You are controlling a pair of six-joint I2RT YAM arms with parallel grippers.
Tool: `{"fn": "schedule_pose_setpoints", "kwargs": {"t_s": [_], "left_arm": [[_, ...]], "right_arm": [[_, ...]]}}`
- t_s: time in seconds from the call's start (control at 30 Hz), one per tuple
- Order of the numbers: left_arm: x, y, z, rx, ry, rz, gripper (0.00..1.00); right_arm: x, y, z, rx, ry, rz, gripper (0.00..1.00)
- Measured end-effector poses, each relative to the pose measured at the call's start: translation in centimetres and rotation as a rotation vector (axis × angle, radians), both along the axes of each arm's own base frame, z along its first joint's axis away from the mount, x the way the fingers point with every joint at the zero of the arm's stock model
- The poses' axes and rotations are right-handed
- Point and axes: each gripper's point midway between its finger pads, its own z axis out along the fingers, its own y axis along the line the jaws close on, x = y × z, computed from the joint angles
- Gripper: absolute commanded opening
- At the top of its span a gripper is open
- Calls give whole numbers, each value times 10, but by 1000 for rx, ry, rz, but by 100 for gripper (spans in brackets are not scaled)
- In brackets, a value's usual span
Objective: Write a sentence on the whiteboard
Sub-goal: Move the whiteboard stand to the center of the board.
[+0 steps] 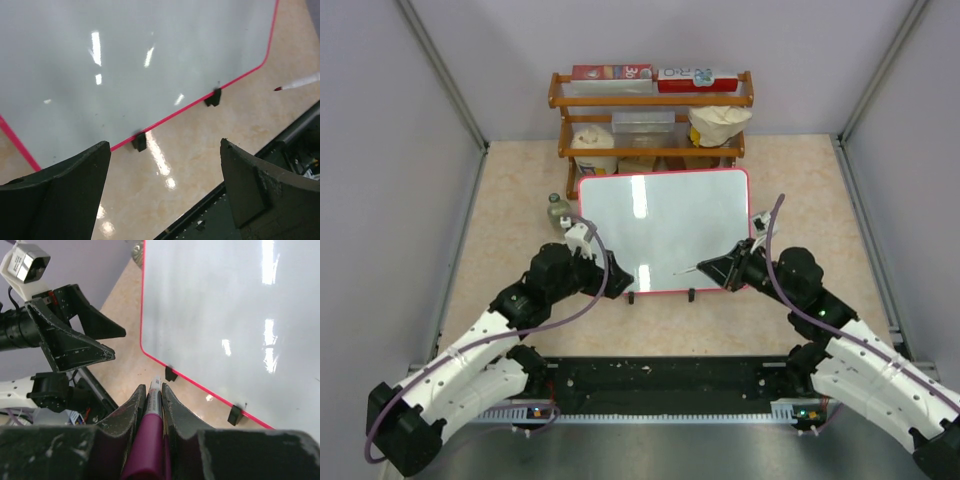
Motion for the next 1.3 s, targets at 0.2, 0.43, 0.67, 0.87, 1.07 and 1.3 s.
{"fn": "schedule_pose_setpoints", "kwargs": {"t_s": [0.2, 0.43, 0.67, 0.87, 1.07, 1.3], "left_arm": [[6, 24, -49, 82, 117, 175, 80], [-19, 20, -104, 164, 247, 192, 74], [-40, 0, -130, 260, 265, 153, 67], [-34, -7, -144, 302, 268, 206, 54], [-22, -23, -145, 313, 231, 237, 51], [-9, -28, -148, 333, 209, 307, 40]], "right_arm": [[10, -17, -16, -59, 37, -106, 0], [14, -23, -25, -98, 50, -136, 0], [15, -25, -28, -105, 56, -140, 0], [13, -27, -26, -102, 53, -142, 0], [14, -30, -26, -105, 50, -150, 0], [14, -31, -26, -109, 50, -153, 0]]}}
